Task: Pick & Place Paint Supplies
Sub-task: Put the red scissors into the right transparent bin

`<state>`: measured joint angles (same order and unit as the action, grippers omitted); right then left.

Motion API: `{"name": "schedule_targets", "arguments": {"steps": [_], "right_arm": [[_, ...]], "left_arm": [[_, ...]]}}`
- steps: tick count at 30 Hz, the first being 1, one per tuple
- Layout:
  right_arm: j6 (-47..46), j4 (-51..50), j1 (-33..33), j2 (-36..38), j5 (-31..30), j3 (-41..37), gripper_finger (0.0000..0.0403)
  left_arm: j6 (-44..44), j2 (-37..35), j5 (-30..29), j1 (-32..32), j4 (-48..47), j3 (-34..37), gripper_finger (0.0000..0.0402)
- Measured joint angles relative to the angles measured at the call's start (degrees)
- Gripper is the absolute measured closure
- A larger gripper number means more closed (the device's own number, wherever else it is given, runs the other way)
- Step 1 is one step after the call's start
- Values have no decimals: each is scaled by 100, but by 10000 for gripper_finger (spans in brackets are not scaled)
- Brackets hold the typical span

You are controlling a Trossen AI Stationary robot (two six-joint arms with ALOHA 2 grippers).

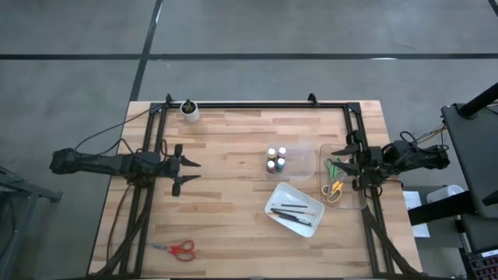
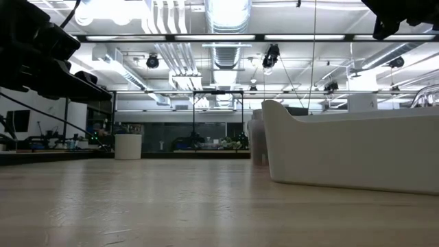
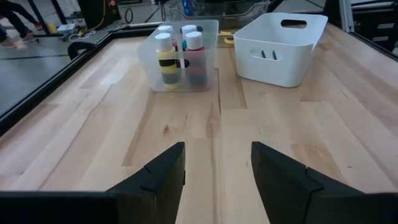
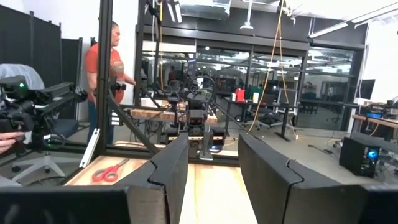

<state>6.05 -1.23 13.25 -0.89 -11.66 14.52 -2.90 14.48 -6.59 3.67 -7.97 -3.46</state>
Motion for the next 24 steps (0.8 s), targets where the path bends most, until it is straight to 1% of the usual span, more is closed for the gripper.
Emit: {"name": "schedule_targets", "arguments": {"steps": [6,8,9,11,13,14,16,20,24], "right_arm": [[-3,-1,-1,0,0,2,264],[8,-1,-1,0,0,2,264],[3,0,-1,0,0,2,264],[2,-1,0,0,0,2,264],[6,-1,-1,0,1,2,264],[-1,-1,1,0,2,2,264],[10,-1,0,0,2,2,264],[0,-1,-1,0,7,2,264],[-3,-3,1,0,7,2,264]], "left_arm": [[-1,0,2,0,17,2,215],[144,0,48,3,20,2,215],[400,0,76,3,24,2,215],[1280,0,63,3,206,26,215],[2230,3,-141,-12,449,-28,215],[2421,1,-269,-12,431,-113,215],[2408,53,-331,9,329,-275,215],[2529,503,-332,67,174,-767,215],[2548,1388,-428,176,-542,-1546,215]]}}
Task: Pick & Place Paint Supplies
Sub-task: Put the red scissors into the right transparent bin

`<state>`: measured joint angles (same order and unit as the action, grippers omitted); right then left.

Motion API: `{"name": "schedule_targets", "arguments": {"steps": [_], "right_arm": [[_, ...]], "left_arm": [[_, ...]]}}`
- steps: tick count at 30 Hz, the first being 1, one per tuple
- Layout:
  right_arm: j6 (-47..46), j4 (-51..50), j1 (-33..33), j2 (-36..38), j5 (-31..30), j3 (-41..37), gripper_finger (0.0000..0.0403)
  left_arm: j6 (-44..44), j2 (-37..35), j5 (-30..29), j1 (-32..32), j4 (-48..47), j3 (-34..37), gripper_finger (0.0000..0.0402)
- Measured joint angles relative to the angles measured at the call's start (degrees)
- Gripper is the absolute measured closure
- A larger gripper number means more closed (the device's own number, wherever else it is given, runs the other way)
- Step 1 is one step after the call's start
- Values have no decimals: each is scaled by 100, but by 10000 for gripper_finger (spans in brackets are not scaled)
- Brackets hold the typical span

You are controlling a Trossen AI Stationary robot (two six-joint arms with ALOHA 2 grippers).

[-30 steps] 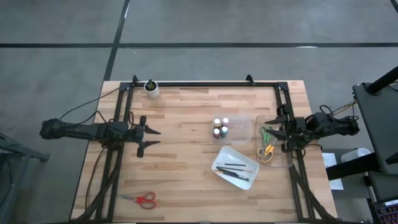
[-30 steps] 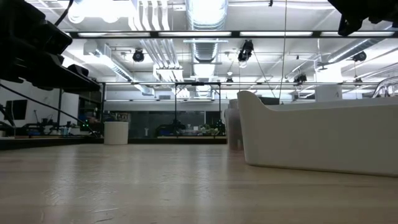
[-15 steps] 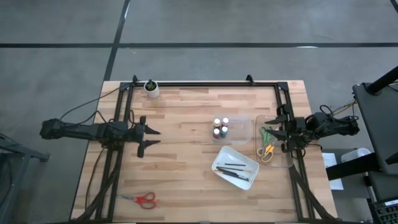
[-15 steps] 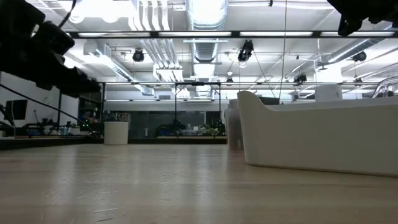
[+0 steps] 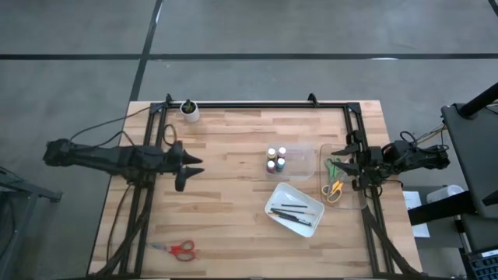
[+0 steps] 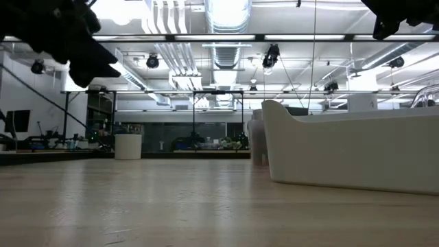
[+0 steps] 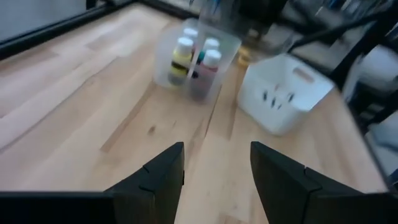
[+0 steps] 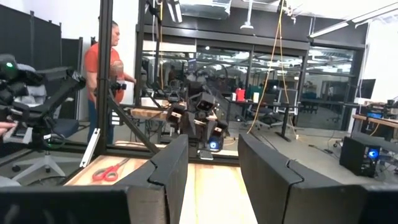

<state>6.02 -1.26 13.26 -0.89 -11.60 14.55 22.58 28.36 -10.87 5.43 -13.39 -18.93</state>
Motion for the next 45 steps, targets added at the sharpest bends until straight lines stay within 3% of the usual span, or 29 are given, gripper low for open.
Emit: {"name": "schedule_targets", "arguments": {"steps": [9,15,25,30,34,45], "right_arm": [[3,-4,-1,0,0,0,264],[2,-11,0,0,0,0,264],[10,-20,-2,0,0,0,264],[11,-20,-2,0,0,0,264],[10,-20,-2,0,0,0,264],[11,-20,-2,0,0,0,264]], "left_arm": [[43,2156,-65,238,-1345,-1533,215],[570,2980,-68,985,-1957,-2368,215],[3172,4322,-574,3065,-3339,-3475,215],[4538,5003,-973,4155,-3584,-3849,215],[5151,5490,-714,4653,-3761,-4157,215],[5286,6412,-411,5261,-3479,-4676,215]]}}
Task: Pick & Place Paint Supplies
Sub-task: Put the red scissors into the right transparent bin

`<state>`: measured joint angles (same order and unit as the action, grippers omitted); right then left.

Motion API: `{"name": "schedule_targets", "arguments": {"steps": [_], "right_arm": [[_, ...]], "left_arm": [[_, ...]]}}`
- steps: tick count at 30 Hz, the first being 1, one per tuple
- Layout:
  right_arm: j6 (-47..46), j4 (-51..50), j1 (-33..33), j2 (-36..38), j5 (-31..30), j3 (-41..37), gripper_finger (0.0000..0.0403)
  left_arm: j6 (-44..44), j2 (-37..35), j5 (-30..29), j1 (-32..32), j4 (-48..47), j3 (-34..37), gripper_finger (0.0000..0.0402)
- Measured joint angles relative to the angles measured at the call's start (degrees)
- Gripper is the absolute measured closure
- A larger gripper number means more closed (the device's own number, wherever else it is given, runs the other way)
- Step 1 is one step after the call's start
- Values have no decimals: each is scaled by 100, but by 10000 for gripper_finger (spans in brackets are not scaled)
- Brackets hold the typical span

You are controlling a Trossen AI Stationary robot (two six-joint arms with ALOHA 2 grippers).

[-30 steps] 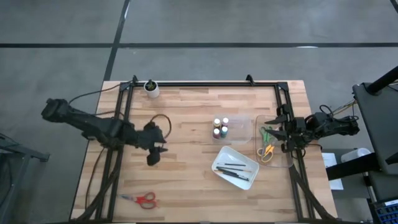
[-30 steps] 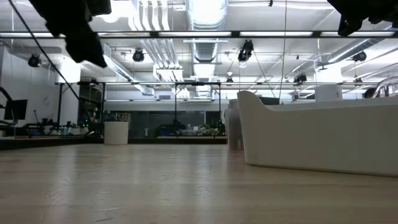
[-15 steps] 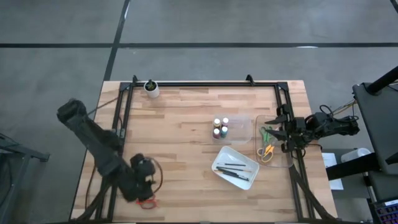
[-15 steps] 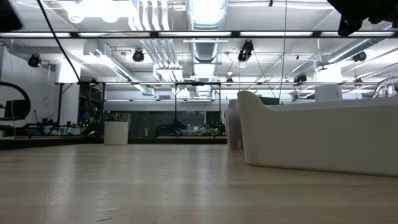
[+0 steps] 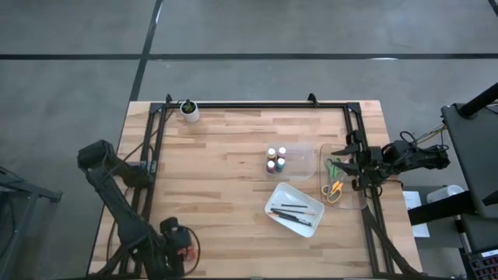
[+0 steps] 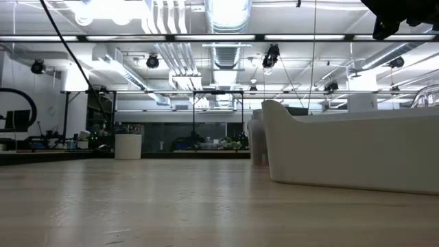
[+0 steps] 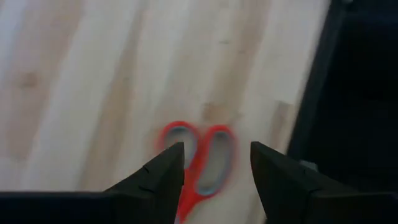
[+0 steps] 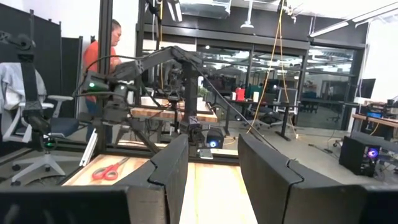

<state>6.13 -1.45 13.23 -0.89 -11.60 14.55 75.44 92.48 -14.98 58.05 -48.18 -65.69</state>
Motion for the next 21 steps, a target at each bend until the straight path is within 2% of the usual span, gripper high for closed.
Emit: {"name": "schedule_targets", "arguments": {"steps": [6,17,21], "right_arm": [[-9,0,2,0,0,0,264],[0,0,2,-2,0,0,264],[-5,0,2,-2,0,0,264]], "left_arm": [[-1089,195,250,186,1134,19,215],[-877,255,316,203,749,37,215],[-654,418,614,196,483,39,215]]}}
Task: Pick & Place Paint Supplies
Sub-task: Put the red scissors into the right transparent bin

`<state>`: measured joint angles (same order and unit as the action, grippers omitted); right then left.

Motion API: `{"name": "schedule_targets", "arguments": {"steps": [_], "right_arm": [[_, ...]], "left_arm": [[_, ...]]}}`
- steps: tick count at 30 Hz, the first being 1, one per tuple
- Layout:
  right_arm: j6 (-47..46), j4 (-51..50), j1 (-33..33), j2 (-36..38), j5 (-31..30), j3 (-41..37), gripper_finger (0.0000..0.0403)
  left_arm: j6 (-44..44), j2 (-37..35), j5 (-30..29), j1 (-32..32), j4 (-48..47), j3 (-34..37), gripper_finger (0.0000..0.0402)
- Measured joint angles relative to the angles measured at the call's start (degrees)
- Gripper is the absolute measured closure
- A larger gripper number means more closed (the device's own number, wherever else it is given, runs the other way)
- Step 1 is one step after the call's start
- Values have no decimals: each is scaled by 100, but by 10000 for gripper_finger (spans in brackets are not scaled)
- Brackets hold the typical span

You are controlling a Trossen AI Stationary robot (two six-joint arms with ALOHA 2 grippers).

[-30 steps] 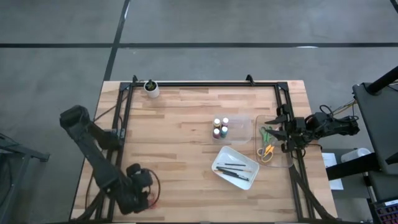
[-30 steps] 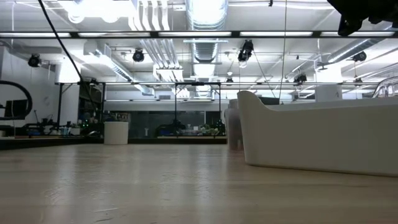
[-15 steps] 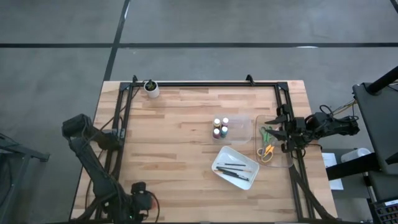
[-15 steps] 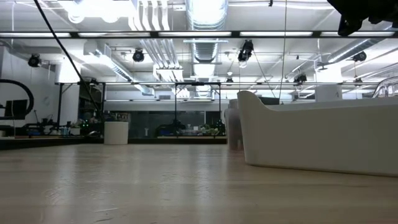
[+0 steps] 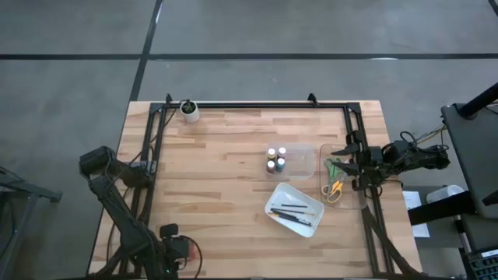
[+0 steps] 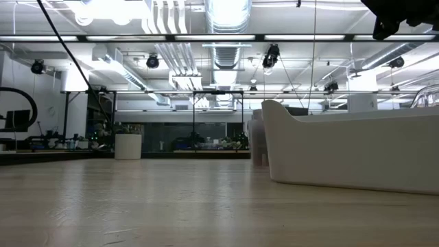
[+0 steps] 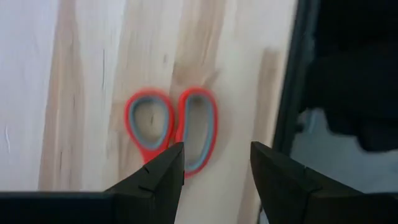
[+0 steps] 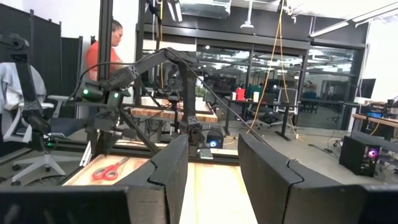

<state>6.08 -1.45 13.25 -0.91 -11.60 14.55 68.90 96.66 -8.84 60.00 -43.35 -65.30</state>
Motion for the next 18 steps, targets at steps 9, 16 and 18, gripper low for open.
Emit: {"name": "schedule_targets", "arguments": {"steps": [9,16,18], "right_arm": [[4,0,0,1,0,0,264],[-1,0,-2,2,-2,2,264],[-3,0,-2,2,-2,0,264]], "left_arm": [[36,372,445,-129,-213,7,215],[-192,700,194,-138,-214,4,215],[-268,749,180,-163,-195,6,215]]}}
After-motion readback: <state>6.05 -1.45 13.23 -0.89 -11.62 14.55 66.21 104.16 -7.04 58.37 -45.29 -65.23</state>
